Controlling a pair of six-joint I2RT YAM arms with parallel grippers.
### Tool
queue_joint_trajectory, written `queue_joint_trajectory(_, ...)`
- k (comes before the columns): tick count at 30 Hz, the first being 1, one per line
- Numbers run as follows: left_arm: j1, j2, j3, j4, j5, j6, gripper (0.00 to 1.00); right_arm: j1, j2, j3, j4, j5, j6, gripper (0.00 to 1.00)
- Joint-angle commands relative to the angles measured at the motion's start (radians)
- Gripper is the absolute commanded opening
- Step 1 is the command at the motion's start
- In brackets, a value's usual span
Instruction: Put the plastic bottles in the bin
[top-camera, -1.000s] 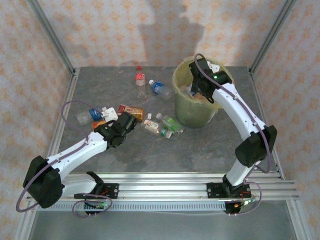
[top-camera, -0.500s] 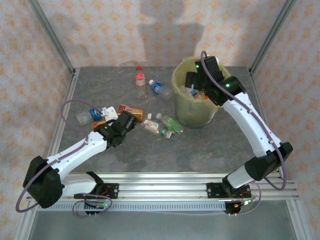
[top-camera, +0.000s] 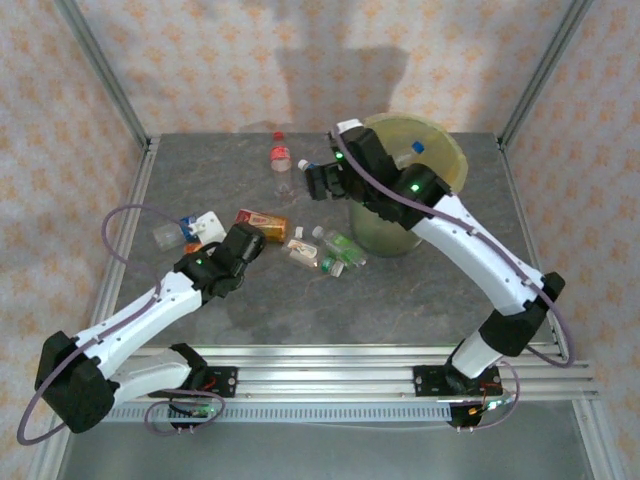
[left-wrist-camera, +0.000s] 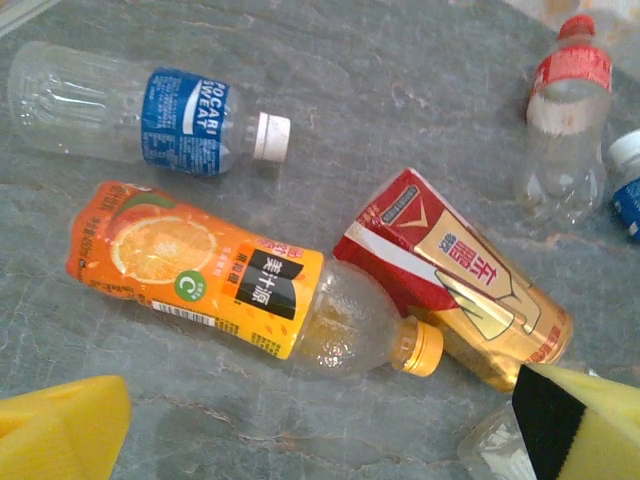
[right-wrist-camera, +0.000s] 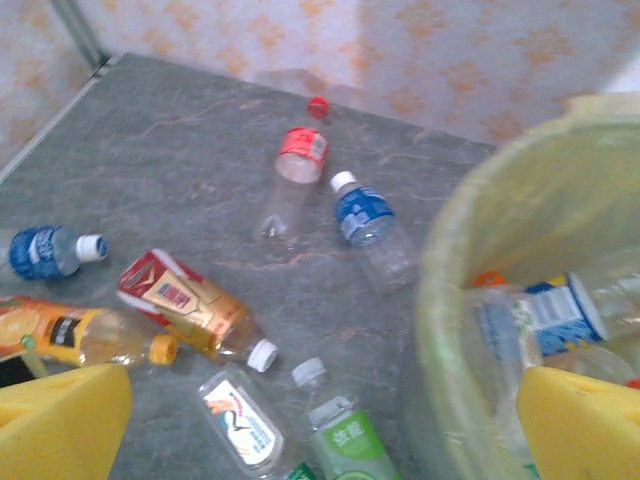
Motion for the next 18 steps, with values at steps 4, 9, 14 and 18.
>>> queue_joint_trajectory(4,0.009,-0.08,-0.05,-0.099,-0.131,-0.138,1.0,0.052,0.116,0.036,-0.07,-0.057,-0.044,1.0)
queue_joint_trajectory(9,0.009,-0.162,-0.098,-0.106,-0.166,-0.191,1.0,0.068,0.207,0.03,-0.118,-0.091,-0.016,0.93)
queue_joint_trajectory(14,0.008,-0.222,-0.127,-0.126,-0.194,-0.225,1.0,0.069,0.278,0.002,-0.12,-0.171,0.015,0.87)
queue_joint_trajectory(18,0.009,-0.239,-0.132,-0.139,-0.201,-0.238,1.0,0.071,0.347,0.009,-0.14,-0.2,0.028,0.85)
